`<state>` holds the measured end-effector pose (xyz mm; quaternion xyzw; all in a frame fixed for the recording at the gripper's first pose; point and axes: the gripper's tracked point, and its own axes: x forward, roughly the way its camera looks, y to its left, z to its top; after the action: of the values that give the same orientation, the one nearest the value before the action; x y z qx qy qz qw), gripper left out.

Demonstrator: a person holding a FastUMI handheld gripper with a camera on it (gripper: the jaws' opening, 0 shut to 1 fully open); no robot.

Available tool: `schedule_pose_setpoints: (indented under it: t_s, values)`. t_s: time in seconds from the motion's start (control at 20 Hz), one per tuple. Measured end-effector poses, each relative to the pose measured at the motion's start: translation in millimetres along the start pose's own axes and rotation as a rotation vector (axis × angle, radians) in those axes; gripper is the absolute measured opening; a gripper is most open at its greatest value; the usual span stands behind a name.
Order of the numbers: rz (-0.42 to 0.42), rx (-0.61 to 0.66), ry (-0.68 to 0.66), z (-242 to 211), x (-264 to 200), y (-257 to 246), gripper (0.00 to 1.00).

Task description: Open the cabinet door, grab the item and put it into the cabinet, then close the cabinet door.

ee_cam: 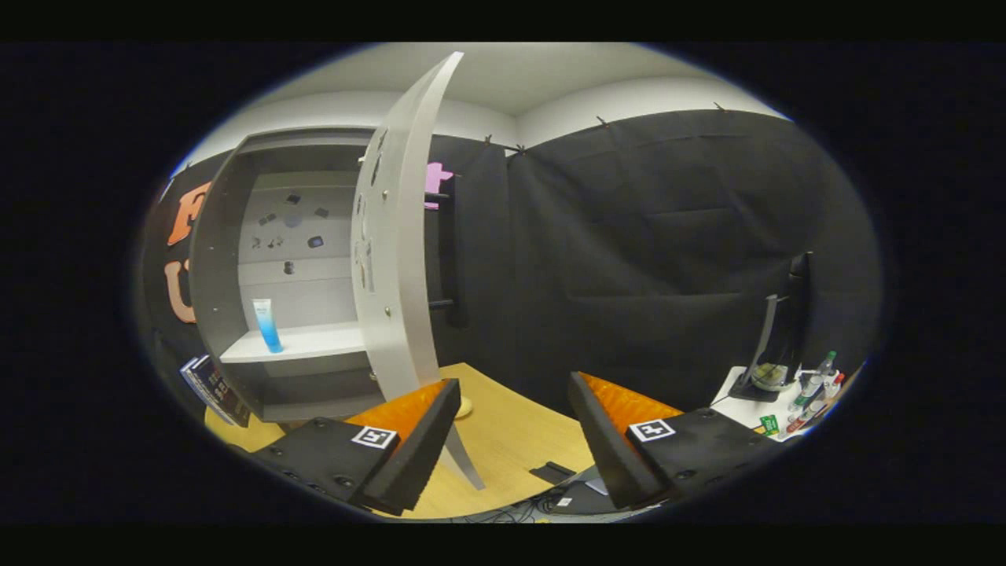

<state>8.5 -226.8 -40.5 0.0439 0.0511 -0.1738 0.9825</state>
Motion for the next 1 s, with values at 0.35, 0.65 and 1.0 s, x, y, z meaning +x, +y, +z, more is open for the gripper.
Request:
schedule_pose_setpoints:
  t_s: [0.35,0.65,1.0]
  values:
    - [0.067,0.030,-0.005,-9,-32,51,0.92]
    - [0.175,0.051,-0.009,-21,-60,130,0.93]
    - [0.391,0.082,0.023,-37,-59,269,0.95]
